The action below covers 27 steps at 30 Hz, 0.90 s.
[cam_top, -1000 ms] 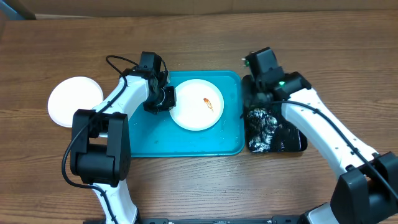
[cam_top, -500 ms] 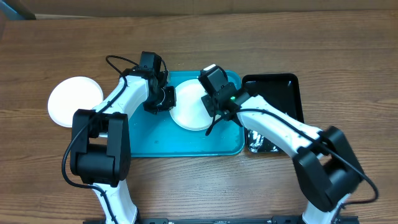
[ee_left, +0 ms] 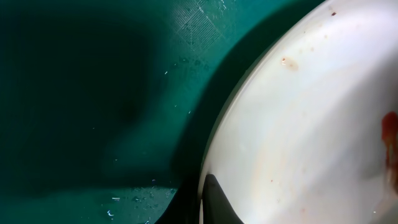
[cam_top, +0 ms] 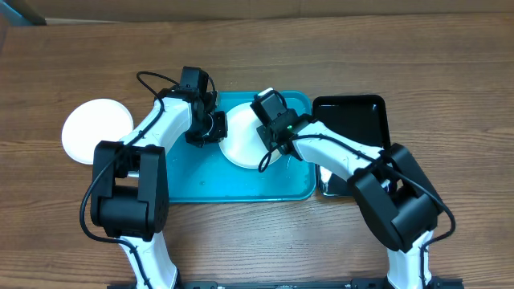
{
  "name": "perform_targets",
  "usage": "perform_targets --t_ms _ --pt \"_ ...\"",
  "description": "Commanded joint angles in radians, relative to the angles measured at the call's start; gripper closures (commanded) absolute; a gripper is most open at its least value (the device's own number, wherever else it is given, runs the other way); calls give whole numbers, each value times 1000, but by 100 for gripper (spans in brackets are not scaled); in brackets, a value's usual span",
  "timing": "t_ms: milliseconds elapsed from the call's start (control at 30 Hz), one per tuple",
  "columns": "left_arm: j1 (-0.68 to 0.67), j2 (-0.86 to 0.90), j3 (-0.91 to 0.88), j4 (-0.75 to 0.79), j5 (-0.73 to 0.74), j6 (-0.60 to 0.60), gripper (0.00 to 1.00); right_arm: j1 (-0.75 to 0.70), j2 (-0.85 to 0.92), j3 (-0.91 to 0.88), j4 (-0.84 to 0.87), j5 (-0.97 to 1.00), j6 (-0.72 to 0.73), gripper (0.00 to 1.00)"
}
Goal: Clean dirty plates on tray and stack at the side
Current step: 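Wipe the white plate with the sponge while the left gripper holds its rim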
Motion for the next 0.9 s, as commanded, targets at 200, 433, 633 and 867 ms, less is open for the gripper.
perform_targets --t_ms 200,433,633,867 --pt "-13 24 -19 1 2 3 95 -3 22 26 -38 13 49 65" --pt "-13 24 -19 1 2 3 94 -3 19 84 -117 -13 69 84" --pt "-13 24 -19 1 2 3 93 -10 24 74 -142 -159 89 96" --pt "-13 24 -19 0 2 3 93 -16 48 2 -46 -158 127 96"
